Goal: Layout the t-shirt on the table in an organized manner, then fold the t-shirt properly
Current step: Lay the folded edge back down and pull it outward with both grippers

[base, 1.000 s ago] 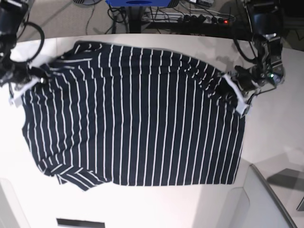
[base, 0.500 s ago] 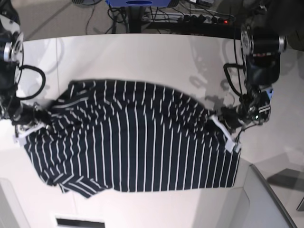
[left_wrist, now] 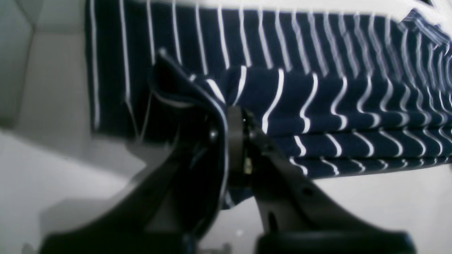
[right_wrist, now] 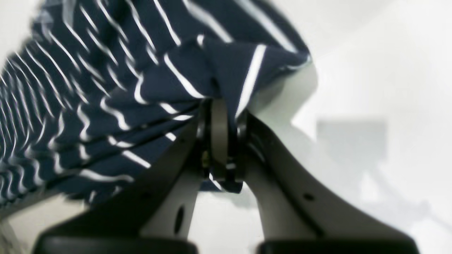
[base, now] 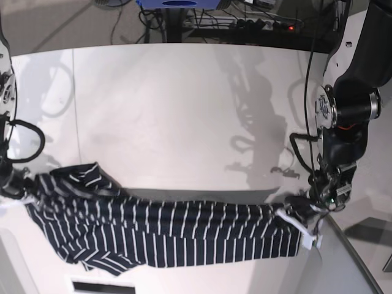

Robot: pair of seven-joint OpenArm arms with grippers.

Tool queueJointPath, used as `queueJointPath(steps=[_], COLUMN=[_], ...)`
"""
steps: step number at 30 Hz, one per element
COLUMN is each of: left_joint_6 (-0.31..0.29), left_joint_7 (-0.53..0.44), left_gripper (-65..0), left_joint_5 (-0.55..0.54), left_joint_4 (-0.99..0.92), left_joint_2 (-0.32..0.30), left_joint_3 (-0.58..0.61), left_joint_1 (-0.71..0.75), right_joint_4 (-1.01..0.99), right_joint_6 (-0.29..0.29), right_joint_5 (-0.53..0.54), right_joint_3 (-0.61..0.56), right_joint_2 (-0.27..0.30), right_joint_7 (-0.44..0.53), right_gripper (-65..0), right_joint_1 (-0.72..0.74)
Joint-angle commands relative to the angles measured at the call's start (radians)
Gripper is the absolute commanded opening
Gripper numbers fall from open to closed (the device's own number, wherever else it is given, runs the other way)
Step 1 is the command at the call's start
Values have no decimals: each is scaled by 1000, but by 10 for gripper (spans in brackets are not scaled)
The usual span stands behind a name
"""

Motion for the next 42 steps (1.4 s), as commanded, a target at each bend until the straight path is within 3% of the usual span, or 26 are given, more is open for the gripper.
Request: queueJointPath(steps=[1, 4, 6, 13, 16, 19, 24, 29, 33, 37, 42], left_joint_6=[8, 8, 8, 8, 8, 8, 8, 8, 8, 8, 8], left_joint_7=[-9, -1, 61, 281, 335, 347, 346, 347, 347, 347, 395], left_gripper=[-650, -650, -650, -650, -650, -650, -650, -650, -650, -650, -650], left_joint_5=[-1, -1, -1, -2, -5, -7, -2, -2, -1, -1, -4], left_joint_4=[13, 33, 89, 564, 682, 739, 751, 754, 753, 759, 876], left_joint_2=[-7, -6, -9, -24, -41, -55, -55, -52, -41, -40, -46], left_joint_3=[3, 3, 3, -7, -9, -9, -90, -95, -95, -95, -107], left_joint_1=[6, 81, 146, 451, 526, 586, 618, 618, 618, 624, 686], right_joint_4=[11, 14, 34, 316, 479, 600, 640, 640, 640, 645, 767], right_joint_6=[-9, 50, 79, 87, 82, 82, 82, 82, 82, 82, 83], right_joint_5=[0, 0, 0, 8, 9, 6, 0, 0, 0, 8, 9], right_joint_3=[1, 1, 1, 12, 18, 97, 132, 135, 137, 138, 152], right_joint_2=[23, 23, 23, 17, 15, 14, 23, 20, 20, 20, 15], right_joint_7=[-5, -62, -108, -329, -384, -445, -464, -465, -464, -467, -520], right_gripper=[-647, -648, -648, -648, -648, -648, -648, -641, -557, -650, -650], right_joint_1=[23, -4, -26, -194, -283, -365, -397, -397, -398, -411, -483])
